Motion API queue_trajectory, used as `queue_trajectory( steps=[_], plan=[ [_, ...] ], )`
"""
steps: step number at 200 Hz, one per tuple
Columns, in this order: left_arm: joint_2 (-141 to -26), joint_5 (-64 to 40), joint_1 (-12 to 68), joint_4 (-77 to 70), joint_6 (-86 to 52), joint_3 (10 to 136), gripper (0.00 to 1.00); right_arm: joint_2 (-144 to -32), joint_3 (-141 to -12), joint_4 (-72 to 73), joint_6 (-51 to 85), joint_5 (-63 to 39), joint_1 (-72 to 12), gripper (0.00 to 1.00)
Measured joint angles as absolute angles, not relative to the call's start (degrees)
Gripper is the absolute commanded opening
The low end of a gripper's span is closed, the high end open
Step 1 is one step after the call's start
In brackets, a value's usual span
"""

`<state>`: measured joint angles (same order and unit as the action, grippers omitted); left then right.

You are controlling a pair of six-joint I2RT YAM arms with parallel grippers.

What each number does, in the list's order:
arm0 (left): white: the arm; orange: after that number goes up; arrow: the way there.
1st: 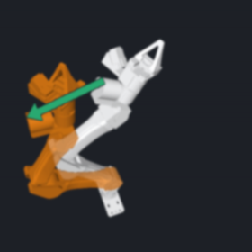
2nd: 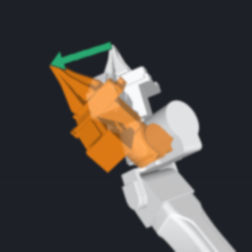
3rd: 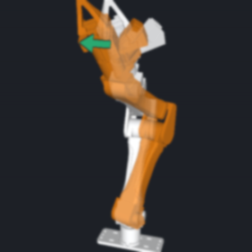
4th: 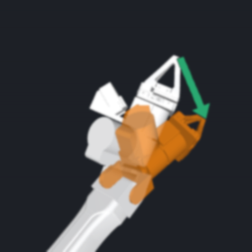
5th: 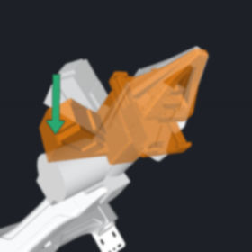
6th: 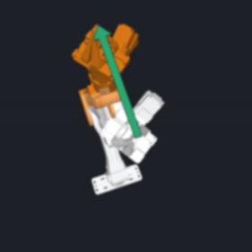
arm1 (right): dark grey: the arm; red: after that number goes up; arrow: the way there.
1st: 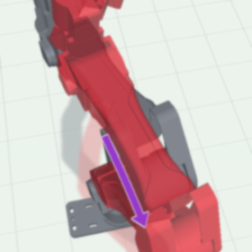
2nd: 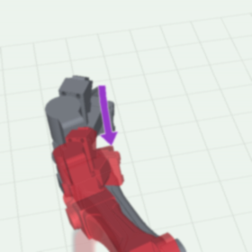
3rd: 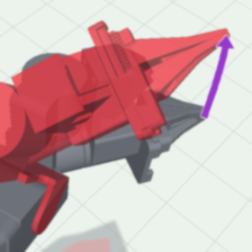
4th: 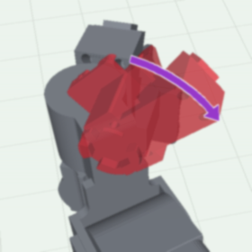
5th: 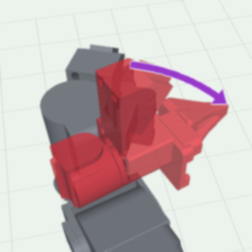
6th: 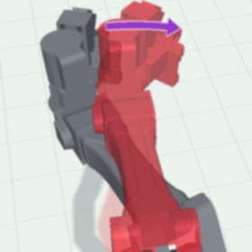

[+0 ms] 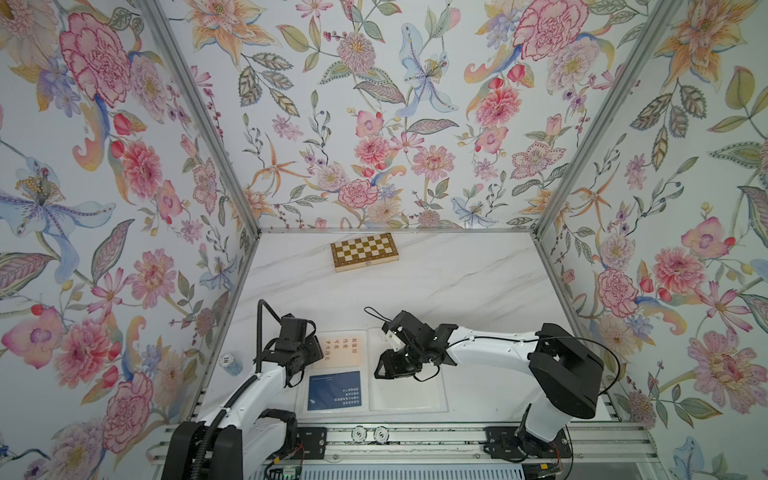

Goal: Place the photos into the photo albums
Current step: Insert the photo into the photo album, then move the photo album to the center of the board.

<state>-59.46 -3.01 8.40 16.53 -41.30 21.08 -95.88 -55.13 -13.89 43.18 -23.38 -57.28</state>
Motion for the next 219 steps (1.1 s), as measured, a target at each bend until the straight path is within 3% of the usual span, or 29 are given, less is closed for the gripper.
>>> queue_trajectory(
  steps=[89,219],
  plan=[
    [-58.5,-3.2,8.4,15.7,-41.6,20.3,0.63,-85.1,-45.9,-22.3,38.3,-13.8,-42.9,0.63],
    [-59.5,-3.9,9.4,14.2,-41.6,20.3,0.63,-83.5,-40.9,-21.5,38.3,-13.1,-41.8,0.66]
  ],
)
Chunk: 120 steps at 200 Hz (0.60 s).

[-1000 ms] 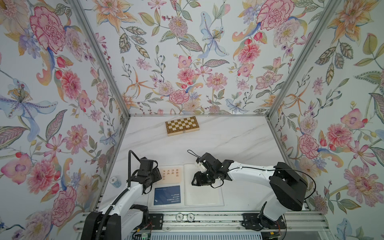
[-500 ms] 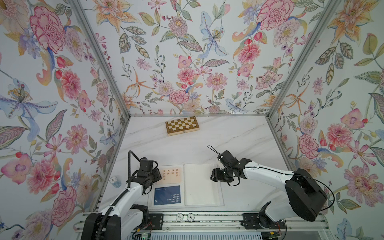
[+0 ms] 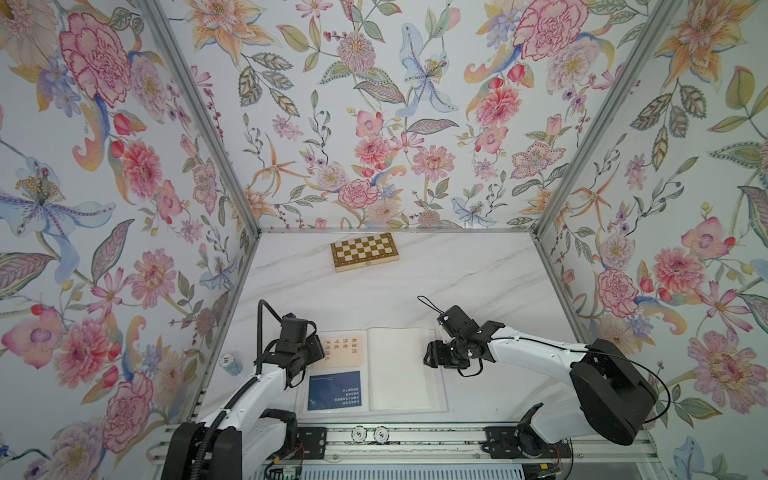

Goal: Place the photos into the photo albums
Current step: Move the photo album to the center of the board.

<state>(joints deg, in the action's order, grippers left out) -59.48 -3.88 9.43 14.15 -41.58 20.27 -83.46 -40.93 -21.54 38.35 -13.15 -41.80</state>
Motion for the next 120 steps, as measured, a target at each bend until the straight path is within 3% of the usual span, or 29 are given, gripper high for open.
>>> queue_trajectory(
  steps=[120],
  plan=[
    [-66.5,0.5,14.9,10.1,-41.5,22.9,0.64,-83.9,-40.2,-17.8,40.2,-15.2,-38.0,0.66]
  ],
)
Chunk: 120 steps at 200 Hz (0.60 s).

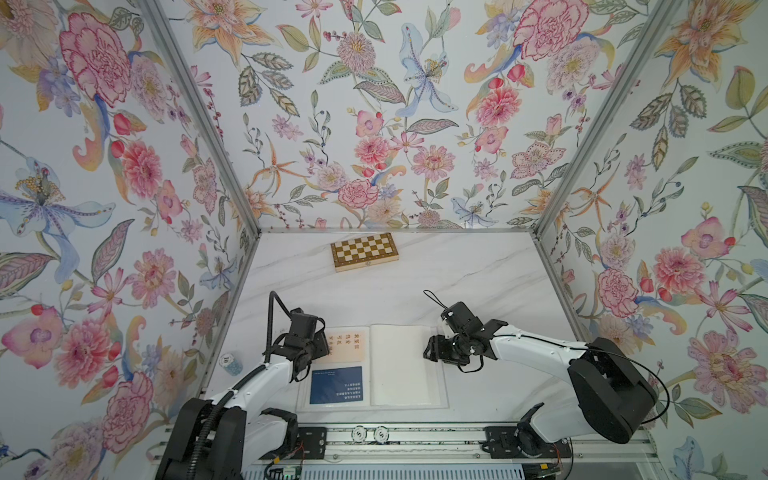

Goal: Place the photos into the photo albums
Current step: Move the photo album to the center of the board.

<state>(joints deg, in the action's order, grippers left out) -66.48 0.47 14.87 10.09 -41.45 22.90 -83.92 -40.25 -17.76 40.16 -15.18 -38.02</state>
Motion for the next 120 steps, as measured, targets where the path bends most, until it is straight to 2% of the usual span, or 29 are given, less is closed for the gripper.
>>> queue_trajectory(
  steps=[120],
  plan=[
    [-77.6,-2.4,22.6,4.8,-41.6,29.9,0.64,-82.0,-38.6,-16.8,38.1,-14.0,-25.6,0.66]
  ],
)
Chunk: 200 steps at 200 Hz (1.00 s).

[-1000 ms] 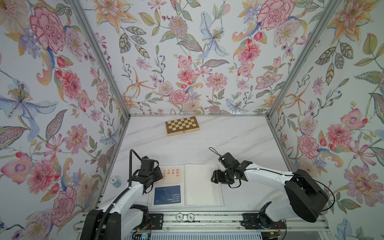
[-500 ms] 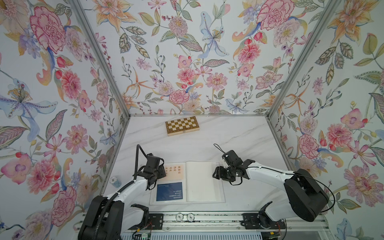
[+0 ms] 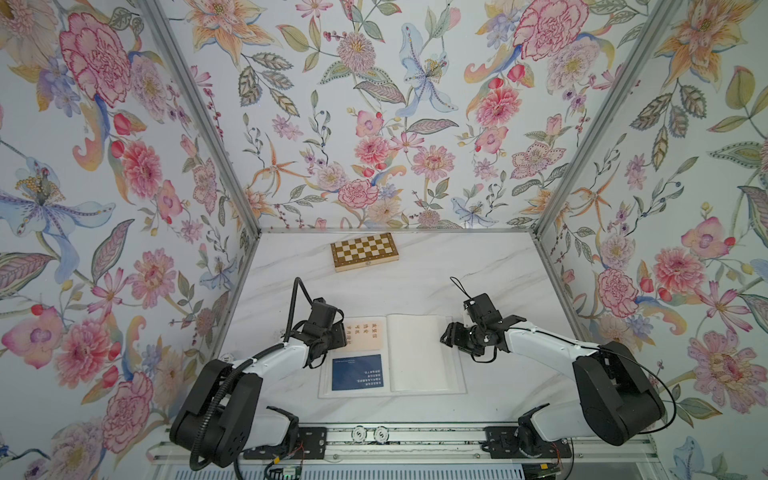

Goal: Place the photos into the photo albums
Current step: Move the photo album to the center of the board, then close the photo album at the center of the board.

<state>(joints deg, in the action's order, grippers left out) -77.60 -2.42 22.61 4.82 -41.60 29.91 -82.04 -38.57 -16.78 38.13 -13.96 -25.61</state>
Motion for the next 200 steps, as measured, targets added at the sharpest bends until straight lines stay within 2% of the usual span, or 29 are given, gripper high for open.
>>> queue_trajectory(
  steps=[70,112,129,200],
  plan=[
    [-78.3,-6.8,24.0,3.0,-41.6,30.3,0.64,-80.2,-38.6,-21.7,34.5,-12.8,-22.1,0.66],
    [-77.7,-8.7,24.2,3.8,-41.4,30.3,0.71,-78.4,-38.6,-23.8,33.2,-12.6,-20.9,0.66],
    [-77.2,-9.2,24.1,4.4,-41.0,30.3,0.75,-77.4,-38.6,-24.9,33.0,-12.1,-20.9,0.66],
    [-74.2,-11.2,22.5,8.9,-39.3,29.6,0.78,-69.6,-36.2,-30.5,35.2,-9.6,-24.2,0.67]
  ],
)
